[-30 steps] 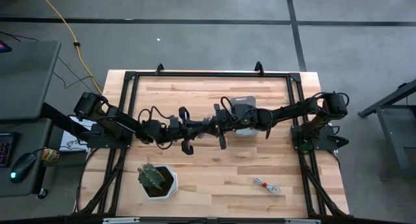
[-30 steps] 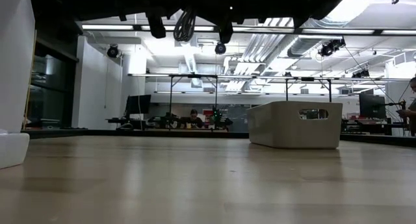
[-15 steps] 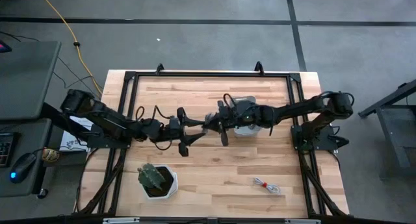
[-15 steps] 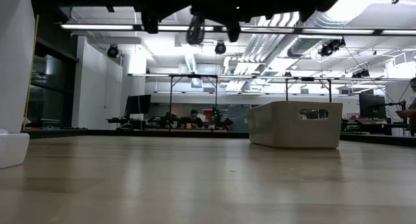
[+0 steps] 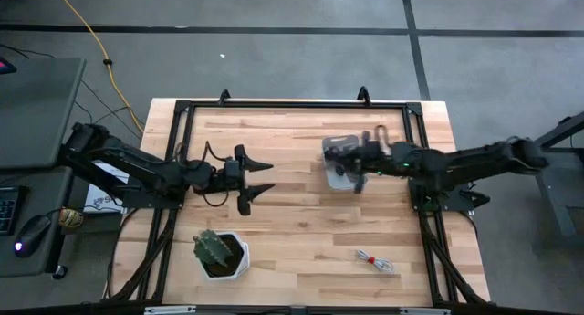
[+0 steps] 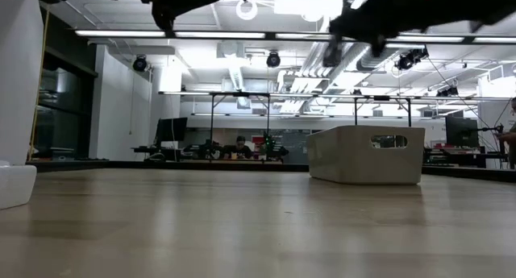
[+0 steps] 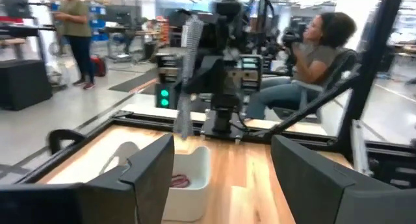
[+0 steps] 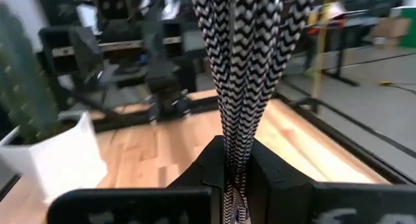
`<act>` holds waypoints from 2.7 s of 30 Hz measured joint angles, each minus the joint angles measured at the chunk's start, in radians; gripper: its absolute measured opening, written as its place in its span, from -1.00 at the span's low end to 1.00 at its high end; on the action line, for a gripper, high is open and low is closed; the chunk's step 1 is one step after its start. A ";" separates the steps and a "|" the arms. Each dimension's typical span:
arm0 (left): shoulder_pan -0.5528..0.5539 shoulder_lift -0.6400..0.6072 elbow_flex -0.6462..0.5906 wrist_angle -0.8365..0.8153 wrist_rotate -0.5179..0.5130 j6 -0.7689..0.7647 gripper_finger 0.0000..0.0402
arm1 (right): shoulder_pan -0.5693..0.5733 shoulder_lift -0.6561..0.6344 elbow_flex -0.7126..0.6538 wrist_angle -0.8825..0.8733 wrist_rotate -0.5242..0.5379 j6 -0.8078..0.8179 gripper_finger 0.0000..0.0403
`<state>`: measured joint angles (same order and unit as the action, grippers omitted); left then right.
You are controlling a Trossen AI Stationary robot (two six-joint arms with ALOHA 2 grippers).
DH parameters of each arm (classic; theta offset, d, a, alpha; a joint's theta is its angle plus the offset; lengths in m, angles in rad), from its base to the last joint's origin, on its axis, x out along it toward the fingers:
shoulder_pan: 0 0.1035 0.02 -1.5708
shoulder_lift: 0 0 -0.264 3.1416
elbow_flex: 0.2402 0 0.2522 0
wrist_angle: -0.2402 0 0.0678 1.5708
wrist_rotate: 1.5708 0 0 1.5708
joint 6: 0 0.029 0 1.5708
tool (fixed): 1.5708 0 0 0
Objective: Pick and place USB-C Cables
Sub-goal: Put the black and white charger cable into the gray bin
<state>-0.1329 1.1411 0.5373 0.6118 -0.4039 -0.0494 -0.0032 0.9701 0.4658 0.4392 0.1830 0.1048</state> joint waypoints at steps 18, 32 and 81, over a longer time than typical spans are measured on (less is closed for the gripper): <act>0.001 -0.022 -0.002 -0.085 -0.081 0.062 0.19 | 0.006 -0.164 -0.119 -0.001 0.050 0.029 -0.93; 0.003 -0.112 -0.180 0.174 -0.132 0.113 0.19 | 0.006 -0.164 -0.119 -0.019 0.046 0.029 -0.93; 0.048 -0.376 -0.351 0.224 0.030 0.008 0.19 | -0.163 0.558 0.340 -0.872 0.002 0.414 -0.81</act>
<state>-0.0853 0.7647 0.1867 0.8360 -0.3737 -0.0414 -0.1661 1.5285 0.8062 -0.4325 0.1846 0.5188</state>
